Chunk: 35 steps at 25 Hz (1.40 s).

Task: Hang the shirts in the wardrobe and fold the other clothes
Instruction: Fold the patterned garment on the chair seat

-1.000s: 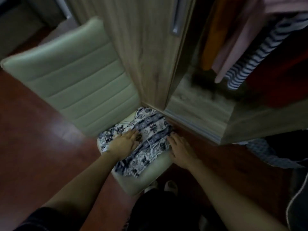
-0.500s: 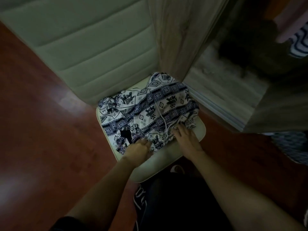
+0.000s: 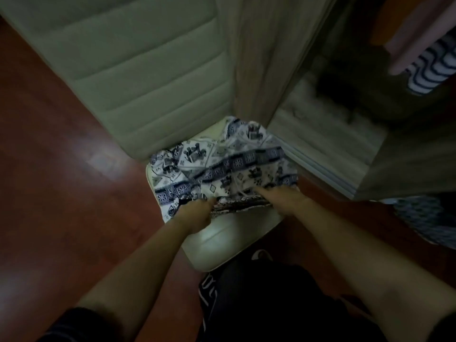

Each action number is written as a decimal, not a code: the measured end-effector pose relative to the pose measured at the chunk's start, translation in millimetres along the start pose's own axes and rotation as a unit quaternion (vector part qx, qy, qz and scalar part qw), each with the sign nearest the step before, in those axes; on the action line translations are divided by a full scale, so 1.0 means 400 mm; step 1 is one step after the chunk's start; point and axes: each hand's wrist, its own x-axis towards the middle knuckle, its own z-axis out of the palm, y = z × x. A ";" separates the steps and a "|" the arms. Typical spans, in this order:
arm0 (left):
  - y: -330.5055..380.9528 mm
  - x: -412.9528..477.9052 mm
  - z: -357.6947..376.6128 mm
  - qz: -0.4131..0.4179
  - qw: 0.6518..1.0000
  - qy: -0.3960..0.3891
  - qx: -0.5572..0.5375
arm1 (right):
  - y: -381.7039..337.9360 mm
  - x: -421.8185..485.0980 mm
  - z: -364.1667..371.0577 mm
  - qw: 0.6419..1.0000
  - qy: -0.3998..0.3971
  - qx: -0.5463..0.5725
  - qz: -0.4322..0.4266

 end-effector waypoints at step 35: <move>0.817 -0.526 -1.081 0.296 0.889 0.339 -0.087 | 0.095 -1.120 -0.689 0.549 0.381 0.742 0.056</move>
